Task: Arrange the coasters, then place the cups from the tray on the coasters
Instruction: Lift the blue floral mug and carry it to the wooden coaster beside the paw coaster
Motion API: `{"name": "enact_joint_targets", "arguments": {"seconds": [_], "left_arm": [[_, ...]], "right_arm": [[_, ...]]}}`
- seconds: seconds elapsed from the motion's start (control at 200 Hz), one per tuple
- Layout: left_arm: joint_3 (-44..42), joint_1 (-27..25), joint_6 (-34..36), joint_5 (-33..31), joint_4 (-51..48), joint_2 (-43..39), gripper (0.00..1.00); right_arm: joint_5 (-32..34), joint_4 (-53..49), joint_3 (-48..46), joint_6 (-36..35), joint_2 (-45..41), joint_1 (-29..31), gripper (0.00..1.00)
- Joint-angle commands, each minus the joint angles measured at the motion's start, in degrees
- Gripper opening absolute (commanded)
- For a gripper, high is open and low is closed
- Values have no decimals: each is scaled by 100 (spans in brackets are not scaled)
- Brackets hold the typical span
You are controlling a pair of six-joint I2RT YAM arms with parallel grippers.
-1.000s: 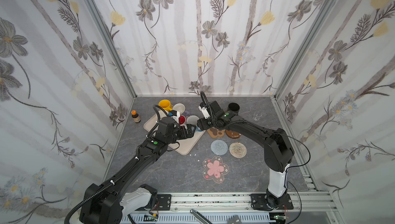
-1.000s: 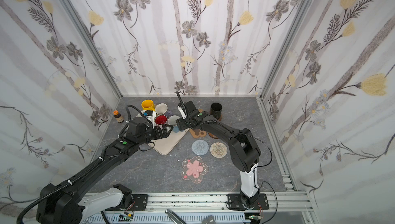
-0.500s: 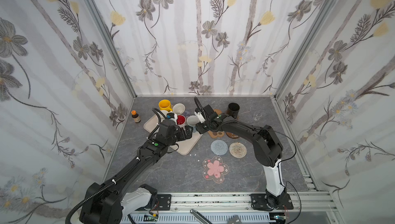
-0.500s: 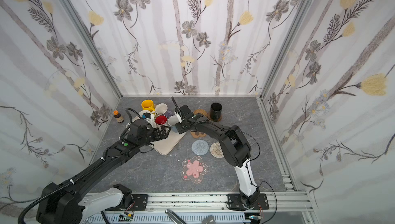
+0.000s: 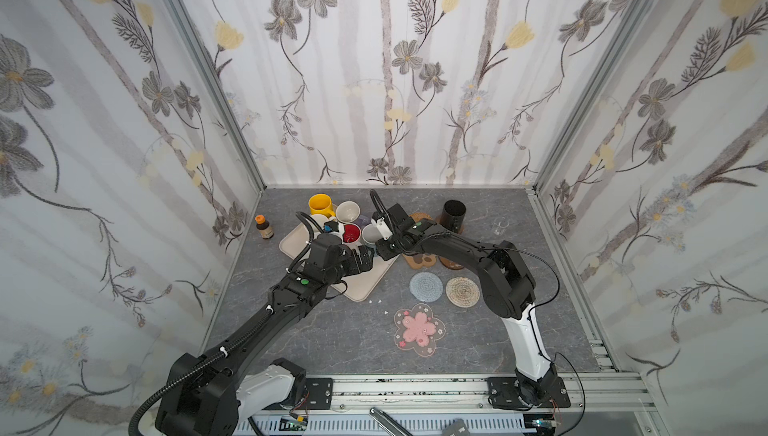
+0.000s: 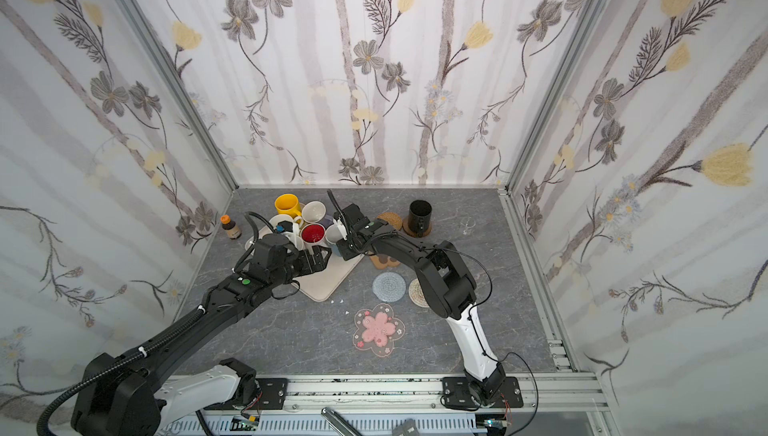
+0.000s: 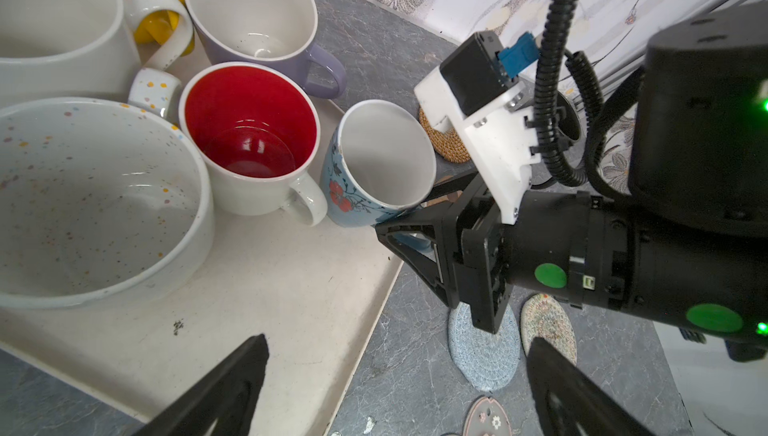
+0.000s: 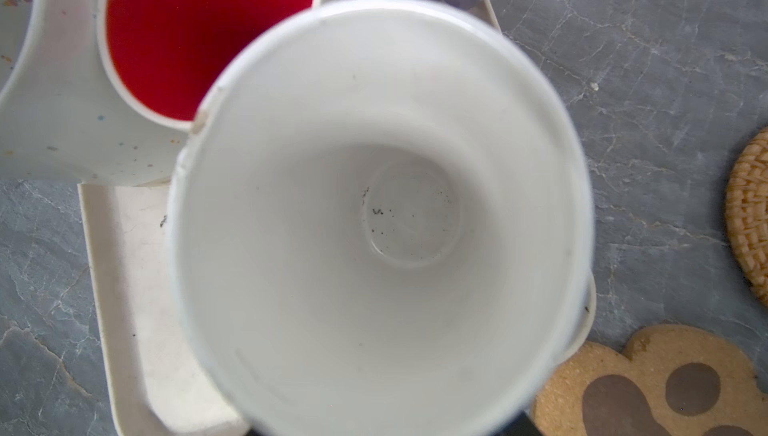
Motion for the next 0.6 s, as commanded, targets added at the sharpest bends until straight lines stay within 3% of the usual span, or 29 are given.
{"name": "enact_joint_targets", "arguments": {"seconds": [0.0,0.595], "left_arm": [[38,-6,47,-33,181,-17,100],[-194,-23,-28,52,163,-518,100]], "right_arm": [[42,52,122,-80,89,18,41],[226,-104,19,28,-153,155,11]]}}
